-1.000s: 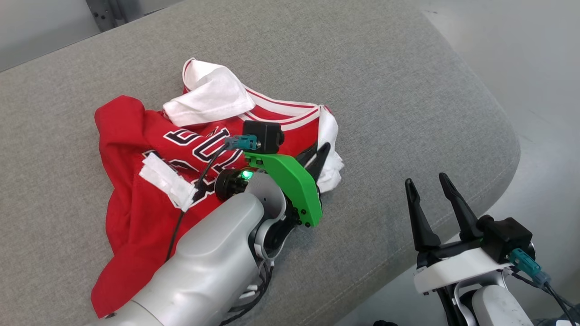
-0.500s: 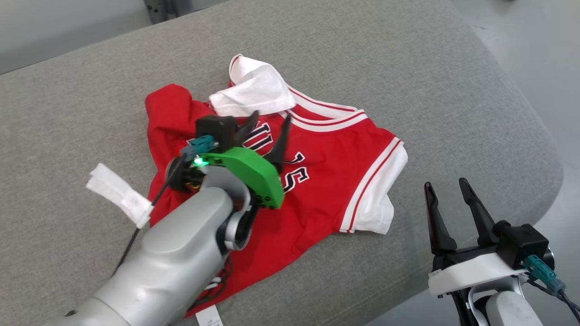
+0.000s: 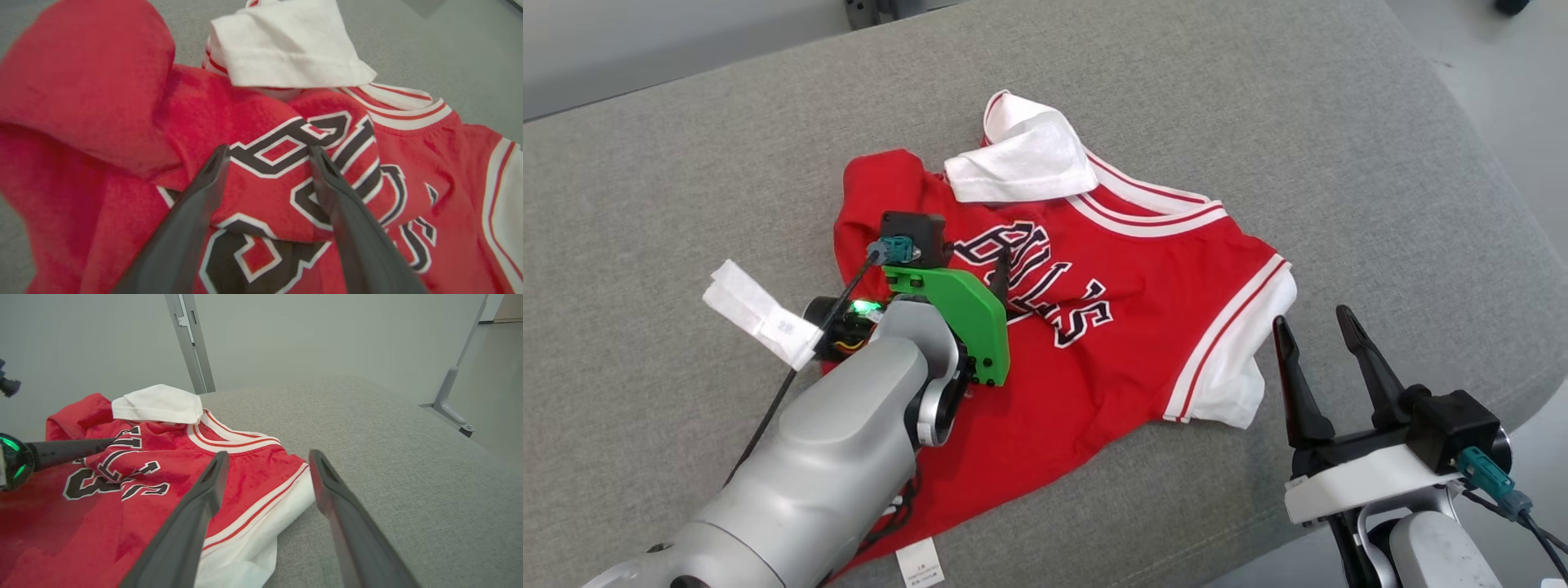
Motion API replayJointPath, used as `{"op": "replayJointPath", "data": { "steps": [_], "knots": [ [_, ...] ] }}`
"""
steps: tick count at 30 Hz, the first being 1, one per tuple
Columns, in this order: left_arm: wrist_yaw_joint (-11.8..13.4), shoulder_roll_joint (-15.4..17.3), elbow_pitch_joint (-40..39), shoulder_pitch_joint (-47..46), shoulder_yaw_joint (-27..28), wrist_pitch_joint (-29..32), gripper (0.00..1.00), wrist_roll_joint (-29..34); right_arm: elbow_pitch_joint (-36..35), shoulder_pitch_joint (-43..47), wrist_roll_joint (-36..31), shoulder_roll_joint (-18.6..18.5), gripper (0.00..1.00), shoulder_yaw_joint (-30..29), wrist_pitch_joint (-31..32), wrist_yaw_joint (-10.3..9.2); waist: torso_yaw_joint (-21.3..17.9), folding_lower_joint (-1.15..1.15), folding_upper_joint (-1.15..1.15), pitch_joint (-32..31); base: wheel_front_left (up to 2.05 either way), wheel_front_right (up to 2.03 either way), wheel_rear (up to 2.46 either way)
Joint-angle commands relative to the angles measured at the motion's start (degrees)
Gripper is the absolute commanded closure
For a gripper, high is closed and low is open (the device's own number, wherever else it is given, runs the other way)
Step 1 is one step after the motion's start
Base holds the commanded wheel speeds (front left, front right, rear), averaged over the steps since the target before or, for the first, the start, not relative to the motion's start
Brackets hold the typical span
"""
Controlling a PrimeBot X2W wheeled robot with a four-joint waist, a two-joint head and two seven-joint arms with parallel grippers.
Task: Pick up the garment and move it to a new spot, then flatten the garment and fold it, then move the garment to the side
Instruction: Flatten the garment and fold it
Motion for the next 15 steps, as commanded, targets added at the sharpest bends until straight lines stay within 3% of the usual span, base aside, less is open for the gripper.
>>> {"op": "replayJointPath", "data": {
  "steps": [1, 2, 3, 6, 9, 15],
  "knots": [
    [-0.3, 0.4, 1.8, -0.7, -1.3, 1.8, 0.0, 1.3, 0.0, -0.4, 0.3, -0.1, 0.0, 0.1, -0.2, -0.06, -1.3, 0.0, 0.0, 1.1, 0.0, 0.0, 0.0],
    [-0.6, 0.4, 3.0, -1.1, -2.1, 2.7, 0.46, 1.5, 0.1, -0.6, 0.4, 0.0, 0.0, 0.2, -0.2, -0.06, -1.8, 0.0, 0.0, 1.3, 0.0, 0.0, 0.0],
    [-1.4, 0.3, 4.1, -1.4, -2.9, 4.0, 1.0, 1.6, 0.2, -0.7, 0.5, 0.1, 0.0, 0.3, -0.2, -0.06, -2.3, 0.0, 0.0, 1.6, 0.0, 0.0, 0.0],
    [-3.2, 0.5, 6.1, -1.7, -3.9, 4.3, 1.0, 2.3, 0.3, -0.8, 0.9, 0.3, 0.0, -0.1, -0.2, -0.06, -3.5, 0.0, 0.0, 2.0, 0.0, 0.0, 0.0],
    [-3.2, 1.2, 7.3, -3.8, -3.4, 1.7, 1.0, 3.4, 0.4, -0.6, 1.1, 0.5, 0.0, -0.2, -0.2, -0.06, -4.1, 0.0, 0.0, 2.1, 0.0, 0.0, 0.0],
    [-1.1, 3.3, 10.9, -9.5, -1.1, -6.0, 1.0, 5.3, 0.4, -1.2, 1.3, 0.6, 0.0, -0.3, -0.2, -0.06, -5.2, 0.0, 0.0, 2.5, 0.0, 0.0, 0.0]
  ]
}}
